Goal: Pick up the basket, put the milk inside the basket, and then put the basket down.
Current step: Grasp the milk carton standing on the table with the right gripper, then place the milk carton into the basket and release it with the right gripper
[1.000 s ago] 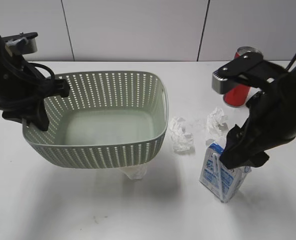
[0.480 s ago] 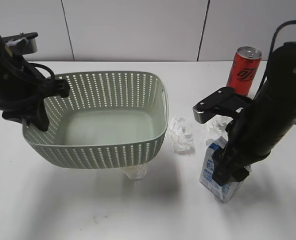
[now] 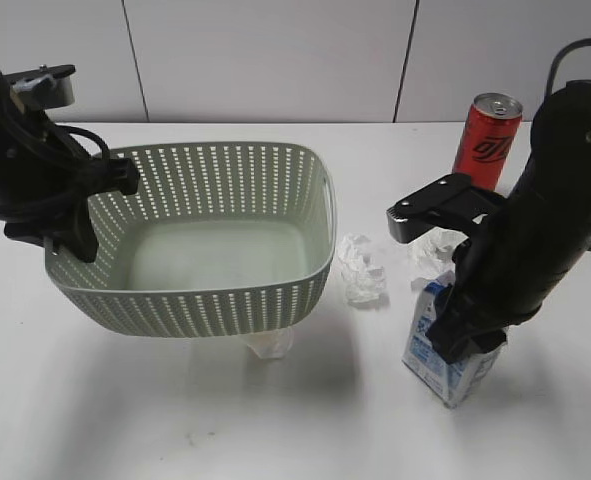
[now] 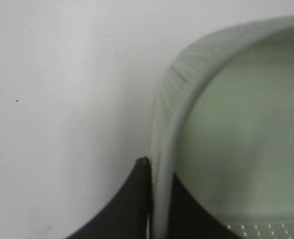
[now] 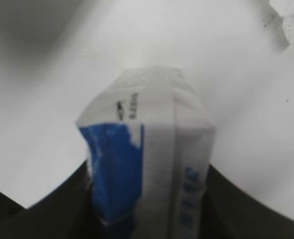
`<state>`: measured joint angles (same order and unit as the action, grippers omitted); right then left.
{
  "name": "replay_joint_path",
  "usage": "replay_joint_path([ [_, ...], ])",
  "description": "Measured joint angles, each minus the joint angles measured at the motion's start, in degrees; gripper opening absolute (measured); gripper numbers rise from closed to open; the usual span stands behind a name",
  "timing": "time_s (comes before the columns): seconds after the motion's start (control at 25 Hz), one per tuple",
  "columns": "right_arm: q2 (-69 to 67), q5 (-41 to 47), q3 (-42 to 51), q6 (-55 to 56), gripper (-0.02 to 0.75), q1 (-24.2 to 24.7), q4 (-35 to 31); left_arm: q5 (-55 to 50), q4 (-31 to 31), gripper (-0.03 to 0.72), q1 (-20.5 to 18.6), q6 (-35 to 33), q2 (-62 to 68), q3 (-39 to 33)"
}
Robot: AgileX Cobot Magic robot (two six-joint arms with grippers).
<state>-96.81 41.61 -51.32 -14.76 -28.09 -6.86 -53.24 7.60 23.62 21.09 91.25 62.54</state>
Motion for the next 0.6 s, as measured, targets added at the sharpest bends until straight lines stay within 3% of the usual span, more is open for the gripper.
replay_joint_path([
  [0.32,13.23,8.65,-1.34,2.13,0.319,0.00,1.71,0.37,0.00,-0.002,0.00,-0.05,0.00,0.00],
  [0.6,21.29,20.09,-14.49,2.46,0.319,0.00,2.85,2.86,-0.28,-0.002,0.00,-0.16,0.00,0.00],
])
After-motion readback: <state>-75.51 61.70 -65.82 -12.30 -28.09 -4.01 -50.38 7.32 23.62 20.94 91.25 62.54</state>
